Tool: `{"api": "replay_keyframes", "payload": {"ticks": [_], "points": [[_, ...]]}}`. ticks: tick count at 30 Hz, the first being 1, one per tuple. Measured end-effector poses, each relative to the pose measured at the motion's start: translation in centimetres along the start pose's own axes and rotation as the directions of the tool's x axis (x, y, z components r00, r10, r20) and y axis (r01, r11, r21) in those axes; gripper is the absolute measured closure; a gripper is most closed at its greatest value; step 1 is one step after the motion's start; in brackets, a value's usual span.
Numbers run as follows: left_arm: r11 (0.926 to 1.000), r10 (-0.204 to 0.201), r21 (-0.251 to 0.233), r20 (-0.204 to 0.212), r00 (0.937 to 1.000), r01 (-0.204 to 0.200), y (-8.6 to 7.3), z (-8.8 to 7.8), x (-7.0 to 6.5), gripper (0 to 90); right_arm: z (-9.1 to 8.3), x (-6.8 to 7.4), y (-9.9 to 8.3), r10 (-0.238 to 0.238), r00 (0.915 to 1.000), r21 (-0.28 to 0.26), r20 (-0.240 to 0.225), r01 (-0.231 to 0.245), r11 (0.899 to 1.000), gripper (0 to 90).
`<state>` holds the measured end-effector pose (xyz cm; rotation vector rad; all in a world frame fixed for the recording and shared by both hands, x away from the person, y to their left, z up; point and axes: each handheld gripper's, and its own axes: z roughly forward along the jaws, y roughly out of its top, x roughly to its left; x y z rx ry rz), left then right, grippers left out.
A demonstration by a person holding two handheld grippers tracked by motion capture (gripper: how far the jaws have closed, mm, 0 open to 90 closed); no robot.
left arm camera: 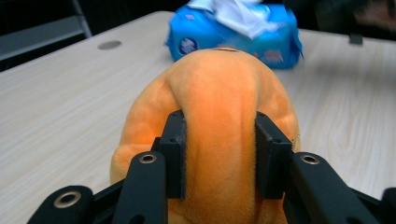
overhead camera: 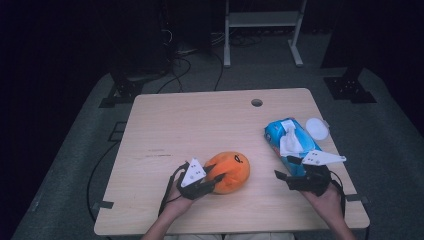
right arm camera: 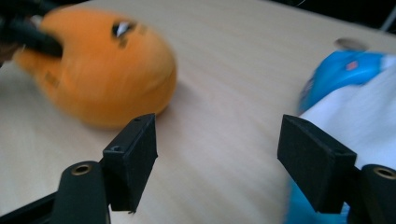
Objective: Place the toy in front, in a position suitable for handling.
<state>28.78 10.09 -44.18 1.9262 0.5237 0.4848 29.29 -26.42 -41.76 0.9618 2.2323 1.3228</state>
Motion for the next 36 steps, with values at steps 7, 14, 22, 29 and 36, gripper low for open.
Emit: {"api": "replay_keyframes", "payload": {"ticks": [7,14,22,29,36], "points": [[0.9988,0.044,0.018,0.023,0.9988,-0.045,-0.2,-0.1,-0.1,57.6,0.3,-3.2,1.9,0.006,0.9924,-0.020,0.123,-0.004,1.000,29.5],[0.9970,0.074,0.018,0.040,0.9964,-0.075,-0.3,0.0,-0.3,49.9,3.3,-6.0,2.1,0.055,0.9781,-0.007,0.201,-0.055,0.998,34.7],[0.9963,0.084,0.013,0.037,0.9958,-0.085,-0.3,0.1,-0.5,40.9,4.7,-6.6,1.2,0.042,0.9497,0.083,0.310,-0.071,0.994,62.4],[0.9956,0.092,0.017,0.030,0.9953,-0.092,-0.4,0.0,-0.6,38.1,4.4,-7.2,0.8,0.053,0.9482,0.100,0.313,-0.088,0.991,85.4],[0.9955,0.092,0.021,0.027,0.9954,-0.093,-0.5,0.0,-0.5,37.4,3.2,-6.8,1.6,0.071,0.9562,0.048,0.284,-0.088,0.995,88.0]]}}
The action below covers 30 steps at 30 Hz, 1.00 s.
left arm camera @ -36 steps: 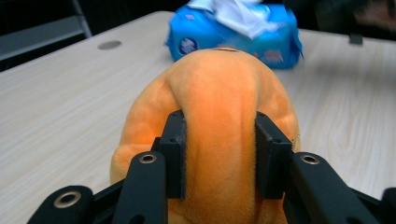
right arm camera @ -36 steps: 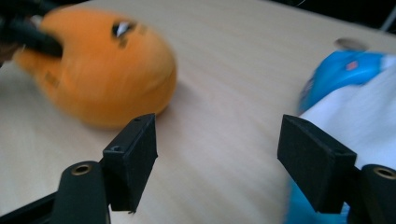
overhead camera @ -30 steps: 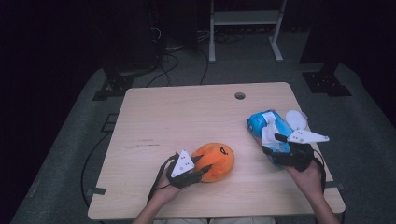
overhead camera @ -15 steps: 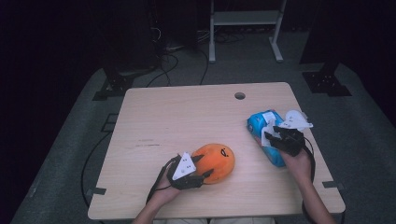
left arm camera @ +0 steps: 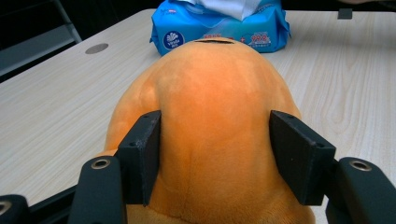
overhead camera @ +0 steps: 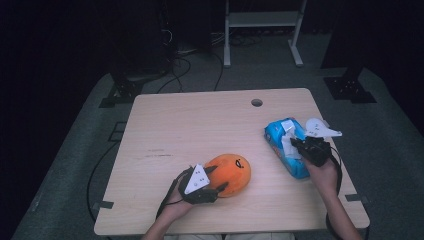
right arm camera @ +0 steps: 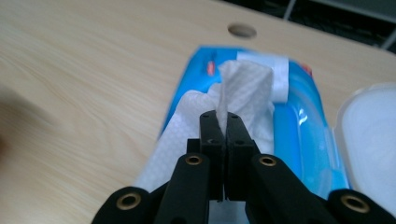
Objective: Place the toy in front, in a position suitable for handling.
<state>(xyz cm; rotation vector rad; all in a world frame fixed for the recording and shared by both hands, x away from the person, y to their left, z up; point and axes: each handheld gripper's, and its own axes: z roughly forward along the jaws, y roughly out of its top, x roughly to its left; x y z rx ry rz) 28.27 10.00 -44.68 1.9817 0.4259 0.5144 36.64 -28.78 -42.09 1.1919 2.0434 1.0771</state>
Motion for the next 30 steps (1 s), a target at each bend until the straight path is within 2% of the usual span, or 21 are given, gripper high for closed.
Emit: {"api": "replay_keyframes", "payload": {"ticks": [2,6,8,9,10,11,13,15,17,20,21,22,23,24,25,27,28,29,30], "points": [[1.0000,0.001,-0.001,-0.001,1.0000,-0.001,0.0,0.0,0.0,37.2,-1.1,0.2,0.6,0.001,0.9997,-0.044,-0.026,-0.002,0.999,88.0],[1.0000,-0.006,-0.005,-0.002,1.0000,0.006,-0.1,0.0,0.1,36.5,-4.1,1.7,1.7,-0.046,0.9959,-0.122,-0.079,0.036,0.992,88.1],[1.0000,-0.006,-0.005,-0.004,1.0000,0.006,-0.2,0.0,0.2,36.2,-5.2,2.7,2.2,-0.073,0.9866,-0.131,-0.146,0.054,0.990,88.0],[1.0000,-0.003,-0.002,-0.005,1.0000,0.003,-0.2,0.0,0.2,36.1,-5.7,3.5,2.3,-0.102,0.9812,-0.138,-0.164,0.080,0.987,88.0],[1.0000,-0.003,-0.002,-0.005,1.0000,0.003,-0.2,0.0,0.2,35.9,-5.7,3.5,2.3,-0.102,0.9812,-0.138,-0.164,0.080,0.987,88.0],[1.0000,0.000,0.000,-0.006,1.0000,0.000,-0.3,-0.1,0.3,35.7,-6.4,5.3,2.5,-0.148,0.9609,-0.135,-0.234,0.119,0.984,88.0],[1.0000,0.001,0.002,-0.005,1.0000,-0.001,-0.3,-0.1,0.4,35.5,-7.0,7.2,2.5,-0.187,0.9293,-0.125,-0.318,0.155,0.980,87.9],[1.0000,-0.002,0.002,-0.004,1.0000,0.002,-0.3,-0.1,0.4,35.5,-7.5,9.0,2.7,-0.203,0.8826,-0.114,-0.424,0.170,0.979,87.8],[1.0000,0.004,0.004,-0.005,1.0000,-0.004,-0.3,0.0,0.4,35.4,-7.9,10.7,2.8,-0.218,0.8340,-0.110,-0.507,0.188,0.976,87.9],[0.9999,0.010,0.002,-0.005,0.9999,-0.010,-0.3,0.0,0.4,35.2,-8.0,12.4,3.2,-0.234,0.7814,-0.128,-0.578,0.197,0.972,87.9],[0.9999,0.011,0.003,-0.007,0.9999,-0.011,-0.2,0.1,0.4,35.2,-8.0,12.4,3.2,-0.234,0.7814,-0.128,-0.578,0.197,0.972,87.9],[0.9999,0.012,0.003,-0.007,0.9999,-0.012,-0.2,0.1,0.4,35.2,-7.4,13.0,3.6,-0.247,0.7760,-0.129,-0.580,0.212,0.969,87.8],[0.9999,0.012,0.002,-0.007,0.9999,-0.012,-0.2,0.1,0.3,35.3,-6.9,13.2,3.8,-0.257,0.7853,-0.125,-0.563,0.227,0.966,87.8],[0.9999,0.012,0.002,-0.007,0.9999,-0.012,-0.2,0.1,0.3,35.3,-6.9,13.2,3.8,-0.257,0.7853,-0.125,-0.563,0.227,0.966,87.8],[0.9999,0.011,0.001,-0.005,0.9999,-0.011,-0.3,0.1,0.3,35.3,-5.1,13.5,4.0,-0.264,0.7926,-0.111,-0.549,0.245,0.963,87.6],[0.9999,0.012,0.000,-0.005,0.9999,-0.012,-0.2,0.1,0.3,35.3,-3.7,13.8,4.0,-0.273,0.8115,-0.093,-0.517,0.264,0.960,87.4],[0.9999,0.014,-0.001,-0.004,0.9999,-0.014,-0.2,0.1,0.3,35.3,-2.8,14.1,4.0,-0.280,0.8156,-0.086,-0.506,0.275,0.958,87.1],[0.9999,0.013,-0.002,-0.006,0.9999,-0.013,-0.2,0.2,0.2,35.3,-2.1,14.4,4.0,-0.286,0.8245,-0.078,-0.488,0.285,0.955,87.0],[0.9999,0.014,0.000,-0.007,0.9999,-0.014,-0.2,0.2,0.2,35.3,-1.5,14.8,3.9,-0.295,0.8251,-0.075,-0.482,0.296,0.952,86.8]]}}
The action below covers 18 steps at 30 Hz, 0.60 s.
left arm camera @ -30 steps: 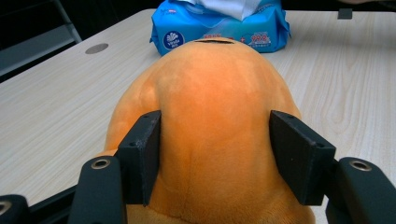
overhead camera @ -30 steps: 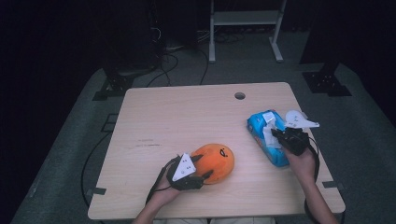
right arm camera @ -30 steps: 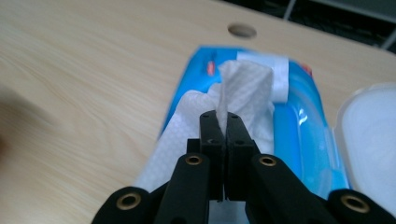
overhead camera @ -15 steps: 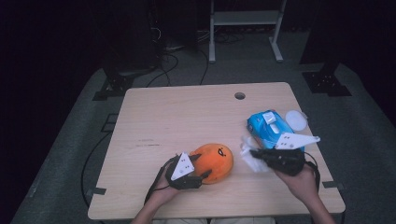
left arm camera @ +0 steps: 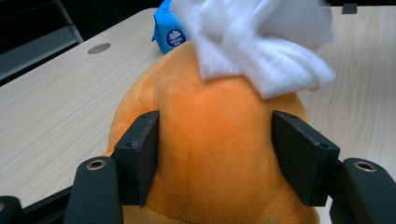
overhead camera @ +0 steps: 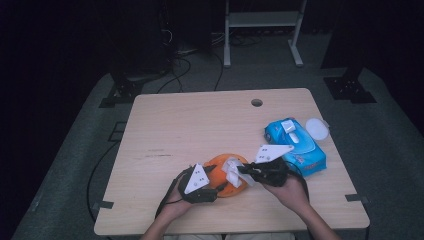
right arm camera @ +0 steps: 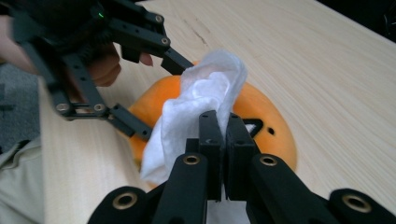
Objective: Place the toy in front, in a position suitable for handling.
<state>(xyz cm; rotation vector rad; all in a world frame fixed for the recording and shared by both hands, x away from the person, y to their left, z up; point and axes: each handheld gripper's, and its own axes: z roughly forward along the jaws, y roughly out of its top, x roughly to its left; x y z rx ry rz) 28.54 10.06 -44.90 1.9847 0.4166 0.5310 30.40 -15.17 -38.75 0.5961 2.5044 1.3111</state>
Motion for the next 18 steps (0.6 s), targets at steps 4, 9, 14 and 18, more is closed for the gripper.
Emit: {"api": "replay_keyframes", "payload": {"ticks": [4,9,14,18], "points": [[0.9999,-0.011,0.004,0.003,0.9999,0.011,-0.1,-0.1,0.1,35.4,1.3,1.1,0.1,-0.055,0.9982,-0.004,0.022,0.055,0.998,79.7],[0.9999,0.013,0.008,-0.002,0.9999,-0.013,0.1,0.0,-0.2,35.4,1.6,1.8,0.3,-0.076,0.9967,-0.029,0.026,0.077,0.997,68.9],[0.9997,0.015,0.020,0.005,0.9999,-0.015,0.0,0.0,-0.1,36.0,2.8,2.3,0.4,-0.093,0.9952,-0.026,0.029,0.094,0.995,61.7],[0.9994,0.019,0.030,0.006,0.9998,-0.019,0.1,0.1,0.0,37.4,3.6,2.5,0.6,-0.099,0.9943,-0.022,0.040,0.100,0.995,58.9]]}}
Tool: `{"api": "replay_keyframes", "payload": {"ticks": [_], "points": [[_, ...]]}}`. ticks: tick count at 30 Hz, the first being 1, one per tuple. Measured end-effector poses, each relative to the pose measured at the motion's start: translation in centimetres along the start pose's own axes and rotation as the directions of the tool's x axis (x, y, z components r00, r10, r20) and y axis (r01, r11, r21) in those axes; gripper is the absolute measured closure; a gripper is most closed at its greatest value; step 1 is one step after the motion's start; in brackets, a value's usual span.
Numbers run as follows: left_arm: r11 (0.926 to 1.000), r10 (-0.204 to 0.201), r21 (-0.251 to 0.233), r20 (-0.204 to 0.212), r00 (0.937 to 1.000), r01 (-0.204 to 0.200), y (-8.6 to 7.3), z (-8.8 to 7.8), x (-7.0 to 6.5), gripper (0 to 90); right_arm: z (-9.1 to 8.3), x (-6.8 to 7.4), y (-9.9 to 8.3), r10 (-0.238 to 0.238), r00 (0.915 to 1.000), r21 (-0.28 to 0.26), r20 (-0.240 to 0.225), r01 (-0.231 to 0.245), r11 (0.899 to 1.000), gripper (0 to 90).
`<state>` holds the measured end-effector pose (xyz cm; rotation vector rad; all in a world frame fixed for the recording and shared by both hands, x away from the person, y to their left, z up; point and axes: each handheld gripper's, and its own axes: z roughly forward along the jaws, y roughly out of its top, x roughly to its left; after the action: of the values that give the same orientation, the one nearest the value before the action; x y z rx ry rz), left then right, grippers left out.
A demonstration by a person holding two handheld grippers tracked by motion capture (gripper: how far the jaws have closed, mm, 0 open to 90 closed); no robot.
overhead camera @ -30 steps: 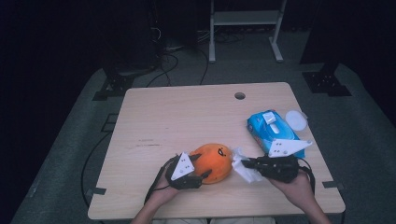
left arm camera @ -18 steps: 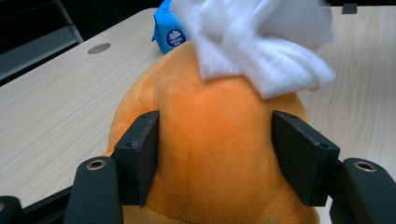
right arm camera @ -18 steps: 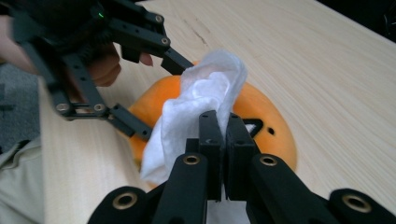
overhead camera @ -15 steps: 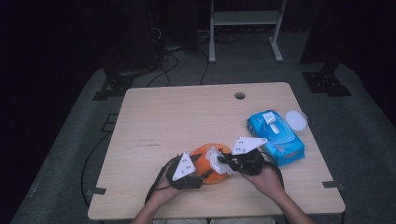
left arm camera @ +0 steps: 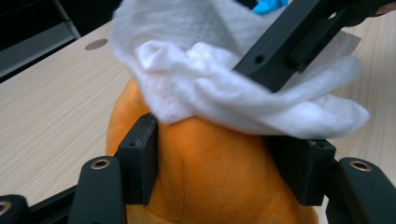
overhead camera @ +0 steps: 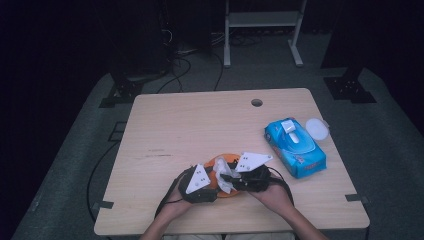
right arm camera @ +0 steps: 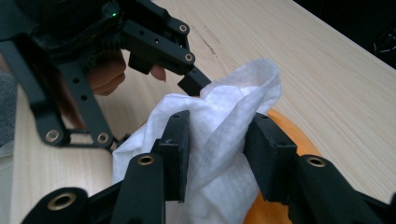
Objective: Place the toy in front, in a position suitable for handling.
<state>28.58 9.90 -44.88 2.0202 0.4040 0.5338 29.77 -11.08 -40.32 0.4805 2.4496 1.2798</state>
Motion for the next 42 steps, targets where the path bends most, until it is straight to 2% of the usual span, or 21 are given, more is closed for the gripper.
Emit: {"api": "replay_keyframes", "payload": {"ticks": [3,5,8,10,12,15,16,18,22,23,24,25,29,30,32,34,35,38,39,40,42], "points": [[1.0000,-0.001,0.008,-0.004,1.0000,0.001,0.0,0.1,0.0,37.6,0.7,0.1,0.0,0.003,0.9999,-0.003,0.012,-0.003,1.000,58.8],[0.9999,-0.008,0.012,-0.003,1.0000,0.008,-0.1,0.1,0.0,37.6,1.0,0.4,0.0,-0.021,0.9989,0.009,0.042,0.021,1.000,60.5],[0.9998,0.002,0.018,-0.004,1.0000,-0.001,-0.1,0.1,-0.1,37.2,1.5,1.2,0.2,-0.068,0.9944,0.034,0.081,0.065,0.997,76.1],[0.9998,-0.003,0.020,-0.004,1.0000,0.003,-0.1,0.2,-0.2,34.5,1.5,1.4,0.2,-0.079,0.9927,0.050,0.091,0.075,0.996,79.9],[0.9999,-0.012,0.009,-0.012,0.9999,0.012,-0.1,0.3,-0.1,29.3,1.4,1.2,0.1,-0.063,0.9937,0.046,0.093,0.058,0.997,81.4],[0.9997,-0.021,-0.008,-0.035,0.9992,0.021,0.0,0.2,0.2,23.6,0.6,0.3,-0.2,0.000,0.9961,0.020,0.089,-0.002,1.000,82.3],[0.9997,-0.021,-0.008,-0.035,0.9992,0.021,0.0,0.2,0.2,21.7,0.6,0.3,-0.2,0.000,0.9961,0.020,0.089,-0.002,1.000,82.3],[0.9997,-0.024,-0.012,-0.047,0.9986,0.023,0.0,0.1,0.2,20.4,-0.6,-0.6,-0.7,0.043,0.9934,-0.002,0.106,-0.043,0.999,82.5],[0.9997,-0.024,-0.011,-0.047,0.9986,0.023,0.0,0.0,0.3,22.9,-1.8,-1.9,-1.6,0.080,0.9877,0.002,0.134,-0.081,0.997,82.5],[0.9997,-0.021,-0.009,-0.051,0.9985,0.021,0.0,0.0,0.3,24.1,-2.6,-2.8,-2.4,0.102,0.9821,0.009,0.158,-0.104,0.995,82.5],[0.9998,-0.018,-0.007,-0.052,0.9985,0.017,0.0,-0.1,0.4,24.1,-2.6,-2.8,-2.4,0.102,0.9821,0.009,0.158,-0.104,0.995,82.5],[0.9997,-0.024,-0.008,-0.051,0.9984,0.024,-0.2,-0.1,0.5,25.9,-3.1,-3.5,-3.1,0.110,0.9784,0.037,0.175,-0.118,0.992,82.5],[0.9996,-0.028,0.002,-0.055,0.9981,0.028,-0.3,-0.1,0.7,26.3,-3.6,-3.6,-3.7,0.121,0.9823,0.035,0.143,-0.127,0.991,82.5],[0.9992,-0.039,0.001,-0.055,0.9977,0.039,-0.3,-0.1,0.8,26.4,-3.6,-2.8,-3.3,0.116,0.9891,0.017,0.091,-0.118,0.993,82.5],[0.9982,-0.060,-0.003,-0.052,0.9968,0.060,-0.5,0.0,1.1,26.5,-2.9,-1.4,-2.5,0.066,0.9968,0.012,0.046,-0.067,0.998,82.4],[0.9987,-0.051,0.000,-0.049,0.9975,0.051,-0.6,0.0,1.3,28.4,-2.2,-0.1,-2.0,-0.008,0.9975,0.040,0.070,0.005,0.999,82.4],[0.9987,-0.051,0.000,-0.049,0.9975,0.051,-0.6,0.0,1.3,28.8,-2.2,-0.1,-2.0,-0.008,0.9975,0.040,0.070,0.005,0.999,82.4],[0.9963,-0.086,-0.010,-0.036,0.9956,0.086,-1.0,-0.1,1.9,29.2,-2.3,-1.7,-2.7,0.060,0.9933,0.031,0.099,-0.064,0.997,82.5],[0.9963,-0.086,-0.010,-0.036,0.9956,0.086,-1.0,-0.1,1.9,29.2,-2.3,-1.7,-2.7,0.060,0.9933,0.031,0.099,-0.064,0.997,82.5],[0.9955,-0.094,-0.011,-0.033,0.9950,0.094,-1.1,-0.1,2.0,29.2,-2.6,-3.2,-3.7,0.083,0.9830,0.059,0.164,-0.094,0.994,82.5],[0.9954,-0.095,-0.013,-0.030,0.9950,0.095,-1.1,0.0,2.1,29.2,-2.7,-4.0,-4.6,0.119,0.9773,0.071,0.175,-0.133,0.989,82.5]]}}
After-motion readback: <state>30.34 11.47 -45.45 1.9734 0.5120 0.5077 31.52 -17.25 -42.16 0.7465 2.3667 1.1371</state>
